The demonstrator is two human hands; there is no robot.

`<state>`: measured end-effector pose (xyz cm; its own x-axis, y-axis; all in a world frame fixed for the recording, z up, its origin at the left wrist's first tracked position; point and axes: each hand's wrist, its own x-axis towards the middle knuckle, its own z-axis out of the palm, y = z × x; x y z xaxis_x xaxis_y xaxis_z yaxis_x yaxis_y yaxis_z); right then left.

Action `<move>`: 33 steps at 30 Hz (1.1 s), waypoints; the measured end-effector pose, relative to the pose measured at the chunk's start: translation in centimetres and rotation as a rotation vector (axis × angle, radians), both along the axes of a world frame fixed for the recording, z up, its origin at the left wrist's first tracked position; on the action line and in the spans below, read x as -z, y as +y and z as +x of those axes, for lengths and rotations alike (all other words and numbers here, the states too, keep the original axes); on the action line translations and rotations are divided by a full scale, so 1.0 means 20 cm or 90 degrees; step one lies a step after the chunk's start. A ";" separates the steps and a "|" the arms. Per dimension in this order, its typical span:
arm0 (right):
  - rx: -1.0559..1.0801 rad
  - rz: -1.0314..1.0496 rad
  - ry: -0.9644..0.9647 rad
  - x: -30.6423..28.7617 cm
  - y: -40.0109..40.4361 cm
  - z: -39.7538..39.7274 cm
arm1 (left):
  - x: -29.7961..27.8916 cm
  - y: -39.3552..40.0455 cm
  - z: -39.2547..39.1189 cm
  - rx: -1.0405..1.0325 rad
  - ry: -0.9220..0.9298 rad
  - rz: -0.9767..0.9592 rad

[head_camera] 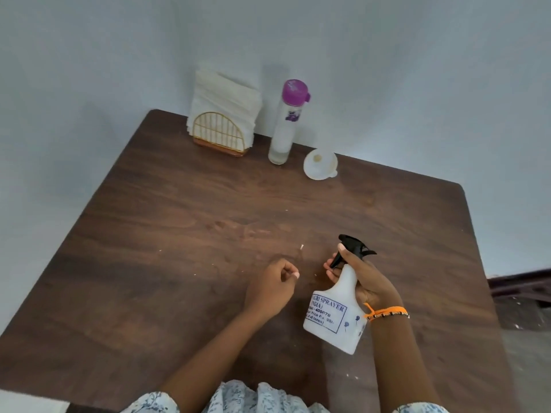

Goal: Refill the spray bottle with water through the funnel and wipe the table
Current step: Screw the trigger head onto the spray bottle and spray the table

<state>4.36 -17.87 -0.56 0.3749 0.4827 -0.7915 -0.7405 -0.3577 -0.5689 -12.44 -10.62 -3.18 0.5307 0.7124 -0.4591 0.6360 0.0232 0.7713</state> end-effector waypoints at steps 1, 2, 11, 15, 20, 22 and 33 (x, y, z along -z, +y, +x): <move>0.002 -0.005 -0.003 0.00 0.00 0.02 | 0.00 -0.01 0.03 0.008 0.001 -0.001; 0.002 -0.016 -0.009 0.01 0.01 0.04 | 0.00 -0.02 0.05 0.011 0.000 -0.002; 0.064 -0.009 0.081 0.06 -0.01 0.12 | 0.06 -0.04 0.10 -0.017 -0.007 -0.018; 0.084 -0.045 0.050 0.07 -0.01 0.12 | 0.06 -0.06 0.10 -0.003 0.008 -0.018; 0.095 -0.023 0.074 0.06 -0.01 0.13 | 0.04 -0.07 0.12 -0.001 -0.002 -0.012; 0.073 0.009 0.094 0.06 -0.02 0.12 | 0.03 -0.07 0.12 0.001 -0.006 -0.021; -0.040 -0.115 -0.024 0.04 0.00 0.12 | -0.03 -0.11 0.13 -0.033 -0.040 -0.080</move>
